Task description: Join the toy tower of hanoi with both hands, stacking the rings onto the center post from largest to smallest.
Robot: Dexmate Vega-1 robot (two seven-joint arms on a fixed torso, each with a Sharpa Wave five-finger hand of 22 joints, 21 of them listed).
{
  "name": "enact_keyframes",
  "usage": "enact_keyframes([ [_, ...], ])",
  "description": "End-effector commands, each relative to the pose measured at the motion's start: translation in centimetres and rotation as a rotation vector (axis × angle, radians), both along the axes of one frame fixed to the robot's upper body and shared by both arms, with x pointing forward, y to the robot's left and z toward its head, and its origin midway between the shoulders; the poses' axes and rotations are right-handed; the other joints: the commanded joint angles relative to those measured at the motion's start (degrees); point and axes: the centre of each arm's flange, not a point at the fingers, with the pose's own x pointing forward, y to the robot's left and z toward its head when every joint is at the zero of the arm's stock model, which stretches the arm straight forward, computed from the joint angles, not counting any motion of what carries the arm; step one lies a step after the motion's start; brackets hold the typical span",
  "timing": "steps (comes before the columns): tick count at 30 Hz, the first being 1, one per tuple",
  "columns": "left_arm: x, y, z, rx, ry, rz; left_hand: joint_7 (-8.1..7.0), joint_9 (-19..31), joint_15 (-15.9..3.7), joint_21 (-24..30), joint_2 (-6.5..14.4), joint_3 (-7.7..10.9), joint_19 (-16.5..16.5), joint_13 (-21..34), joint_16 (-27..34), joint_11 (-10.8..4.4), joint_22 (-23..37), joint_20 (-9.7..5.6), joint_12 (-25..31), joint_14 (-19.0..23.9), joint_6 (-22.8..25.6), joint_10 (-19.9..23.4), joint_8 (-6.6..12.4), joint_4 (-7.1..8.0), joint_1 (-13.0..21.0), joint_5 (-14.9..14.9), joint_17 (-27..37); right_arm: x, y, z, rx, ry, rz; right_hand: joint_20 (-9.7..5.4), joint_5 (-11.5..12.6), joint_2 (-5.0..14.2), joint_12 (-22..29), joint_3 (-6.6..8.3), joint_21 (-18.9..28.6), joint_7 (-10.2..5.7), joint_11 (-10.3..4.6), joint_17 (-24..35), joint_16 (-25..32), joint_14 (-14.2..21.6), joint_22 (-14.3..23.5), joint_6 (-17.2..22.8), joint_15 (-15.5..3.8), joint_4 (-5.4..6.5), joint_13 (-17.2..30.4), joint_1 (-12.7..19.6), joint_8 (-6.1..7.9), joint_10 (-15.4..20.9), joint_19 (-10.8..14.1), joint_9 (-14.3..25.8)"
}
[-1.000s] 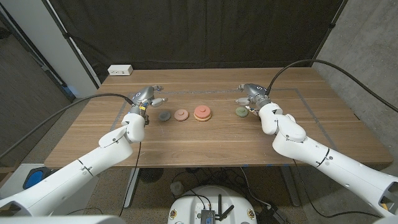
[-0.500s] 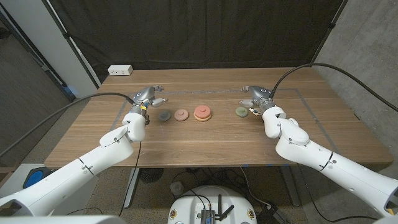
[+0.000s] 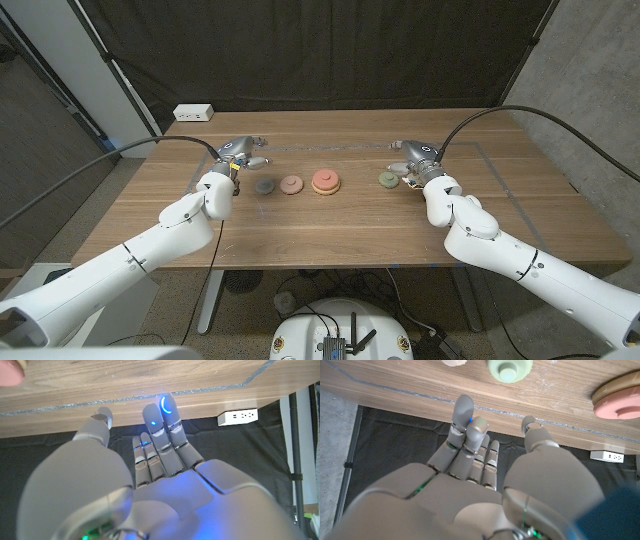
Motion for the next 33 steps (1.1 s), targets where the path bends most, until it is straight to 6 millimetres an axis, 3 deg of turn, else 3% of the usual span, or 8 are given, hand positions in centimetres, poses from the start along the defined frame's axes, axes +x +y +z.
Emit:
enact_keyframes([
  [1,-0.2,-1.1,1.7,0.139,0.067,0.043,-0.01,0.0,-4.52,0.4,-1.0,-0.08,-0.6,0.4,0.5,-0.07,0.2,-8.34,-0.3,-0.2,-1.6,-1.6,-0.44,-0.69,1.5,0.1,0.0,-0.1,-0.6,-0.7,0.025,0.001,-0.014,-4.77,0.5,0.80,0.0,0.67,0.2,-0.25,0.19,0.2,0.0,-0.1,0.1,0.6,-1.77,0.11,0.4,-0.1,0.32,0.5,0.0,0.4],
  [13,0.4,-1.3,2.7,0.218,0.138,-0.013,-0.59,0.0,-4.51,0.3,-2.0,-0.73,-1.2,0.7,0.5,-0.23,-0.1,-8.22,-0.2,-0.8,-1.0,-2.2,0.19,-0.12,2.4,-0.4,-0.7,0.1,-0.6,-0.8,0.037,-0.004,-0.016,-4.78,0.6,1.25,0.0,0.84,0.3,0.00,0.26,0.4,0.1,0.1,0.1,0.4,-1.74,0.36,0.4,-0.5,0.26,0.8,0.0,0.6],
  [19,1.0,-1.3,2.9,0.254,0.200,-0.047,0.38,0.0,-4.51,0.3,-1.8,-0.89,-1.4,0.9,0.7,0.66,-0.2,-8.20,-0.1,-1.0,-1.6,-2.4,0.03,0.11,3.0,-0.5,-0.8,0.1,-0.4,-0.7,0.039,-0.005,-0.016,-4.77,0.8,1.52,0.1,0.95,0.3,0.11,0.28,0.4,0.1,0.1,0.1,0.6,-1.75,0.48,0.5,-0.8,0.36,0.9,0.0,0.8],
  [33,1.4,-2.0,3.1,0.355,0.247,-0.085,0.65,-0.3,-4.46,-0.1,-2.7,-2.33,-1.8,0.9,0.9,0.94,-0.6,-7.91,-0.6,-1.4,-3.0,-3.9,-0.39,1.10,1.2,-1.1,-1.2,0.5,0.2,-0.6,0.035,0.000,-0.004,-4.78,1.2,1.89,0.1,1.27,0.4,0.69,0.33,0.4,0.2,0.0,0.0,1.3,-1.77,0.41,0.6,-1.4,0.58,1.6,0.0,1.2],
])
